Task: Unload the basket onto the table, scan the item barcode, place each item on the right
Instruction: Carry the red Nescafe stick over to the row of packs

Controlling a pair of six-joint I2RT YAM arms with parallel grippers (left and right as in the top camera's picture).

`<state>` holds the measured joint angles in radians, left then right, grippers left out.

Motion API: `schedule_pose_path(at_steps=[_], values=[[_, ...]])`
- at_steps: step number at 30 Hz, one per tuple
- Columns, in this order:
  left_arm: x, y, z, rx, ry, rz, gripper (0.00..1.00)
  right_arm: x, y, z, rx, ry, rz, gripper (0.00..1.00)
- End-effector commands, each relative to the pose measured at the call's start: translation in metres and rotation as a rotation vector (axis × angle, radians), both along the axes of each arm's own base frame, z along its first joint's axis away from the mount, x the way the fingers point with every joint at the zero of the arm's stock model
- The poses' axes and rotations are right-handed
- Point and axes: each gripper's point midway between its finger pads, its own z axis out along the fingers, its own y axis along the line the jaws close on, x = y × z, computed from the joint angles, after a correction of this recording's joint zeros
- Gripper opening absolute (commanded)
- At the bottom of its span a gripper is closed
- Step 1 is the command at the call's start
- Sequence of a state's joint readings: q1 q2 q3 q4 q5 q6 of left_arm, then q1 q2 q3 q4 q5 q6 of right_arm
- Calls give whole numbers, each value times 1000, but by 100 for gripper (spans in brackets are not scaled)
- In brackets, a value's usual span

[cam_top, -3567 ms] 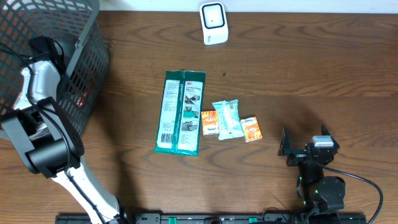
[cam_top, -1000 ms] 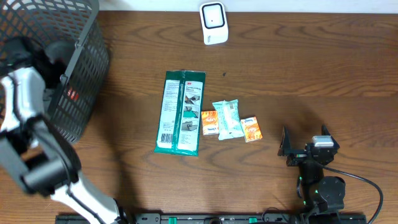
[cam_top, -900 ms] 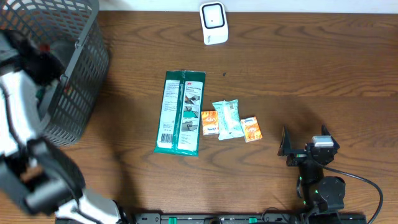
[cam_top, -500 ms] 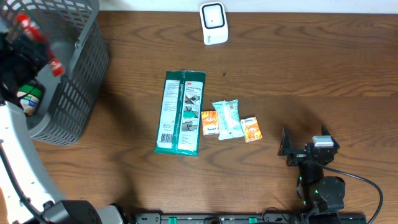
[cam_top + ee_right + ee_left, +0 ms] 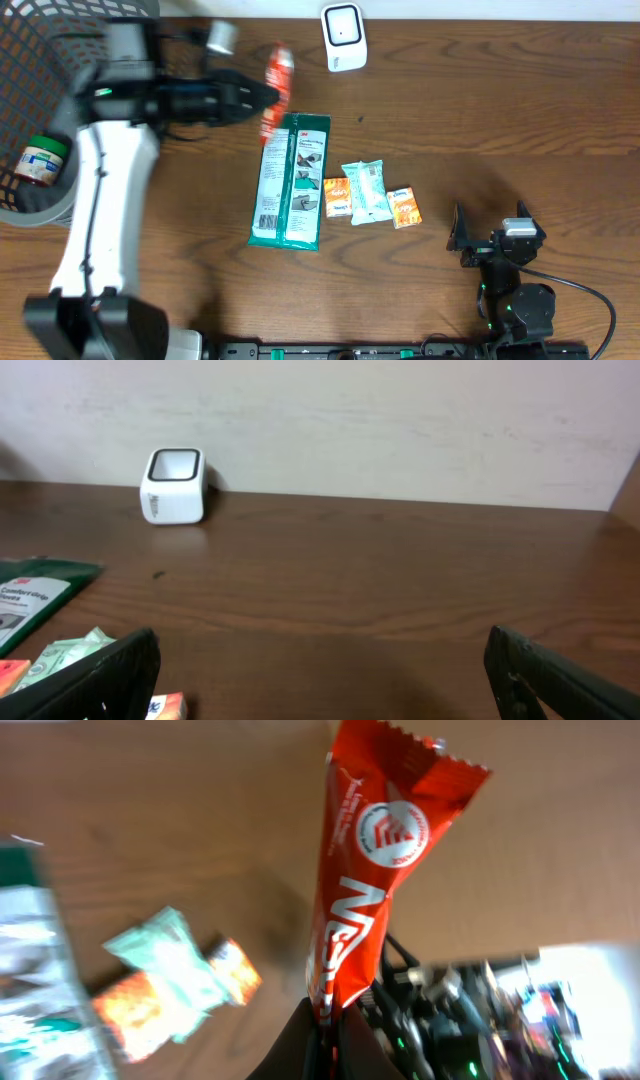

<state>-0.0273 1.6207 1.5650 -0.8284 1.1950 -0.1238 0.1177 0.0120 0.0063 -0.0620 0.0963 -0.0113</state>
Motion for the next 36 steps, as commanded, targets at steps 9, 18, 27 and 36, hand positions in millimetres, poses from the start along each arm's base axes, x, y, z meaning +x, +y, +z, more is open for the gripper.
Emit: schedule_pose_path(at_steps=[9, 18, 27, 36], values=[[-58, -153, -129, 7, 331, -456, 7, 0, -1, 0, -5, -2, -5, 99], [-92, -195, -199, 38, 478, -578, 8, 0, -1, 0, -4, -2, -5, 99], [-88, -185, -266, 373, 407, -504, 8, 0, -1, 0, -4, -2, -5, 99], [-78, -172, -281, 478, 382, -455, 23, 0, -1, 0, -5, -2, -5, 99]])
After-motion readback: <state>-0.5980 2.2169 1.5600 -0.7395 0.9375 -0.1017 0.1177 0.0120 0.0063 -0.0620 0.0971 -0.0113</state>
